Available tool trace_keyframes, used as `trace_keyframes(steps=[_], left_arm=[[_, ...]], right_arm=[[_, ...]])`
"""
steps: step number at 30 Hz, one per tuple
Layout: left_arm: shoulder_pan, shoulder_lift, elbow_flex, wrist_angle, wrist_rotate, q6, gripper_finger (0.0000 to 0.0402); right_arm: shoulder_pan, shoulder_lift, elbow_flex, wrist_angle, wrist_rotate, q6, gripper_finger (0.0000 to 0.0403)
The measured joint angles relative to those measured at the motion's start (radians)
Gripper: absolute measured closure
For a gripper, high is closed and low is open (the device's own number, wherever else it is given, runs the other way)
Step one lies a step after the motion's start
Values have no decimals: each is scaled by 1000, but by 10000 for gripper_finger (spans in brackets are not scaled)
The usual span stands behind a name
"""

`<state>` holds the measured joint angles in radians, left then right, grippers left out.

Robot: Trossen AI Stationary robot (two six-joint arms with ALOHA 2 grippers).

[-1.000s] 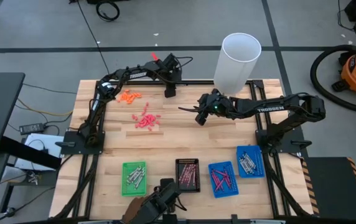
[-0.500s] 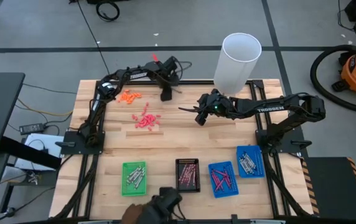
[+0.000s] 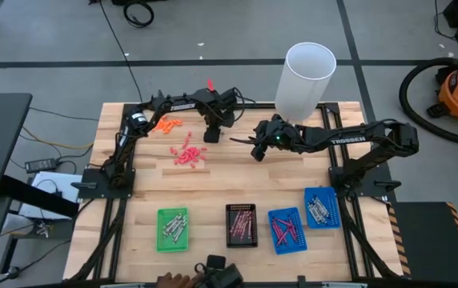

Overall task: Sort crayons
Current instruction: Put the black crayon into the right blue bin

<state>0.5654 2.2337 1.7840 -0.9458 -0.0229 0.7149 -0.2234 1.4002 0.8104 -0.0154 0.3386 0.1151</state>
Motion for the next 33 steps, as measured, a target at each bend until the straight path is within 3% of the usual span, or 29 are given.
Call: trace_keyframes(steps=[9,17,27,33], left_arm=[[16,-7,-131,64,-1,-47,232],[17,-8,-138,84,28,-143,232],[21,-7,-140,90,43,-126,233],[18,-7,-140,84,16,-124,266]], right_arm=[[0,0,0,-2,-16,-5,234],[1,0,0,1,-27,-3,234],[7,0,0,4,-27,-5,234],[7,0,0,7,-27,-5,234]])
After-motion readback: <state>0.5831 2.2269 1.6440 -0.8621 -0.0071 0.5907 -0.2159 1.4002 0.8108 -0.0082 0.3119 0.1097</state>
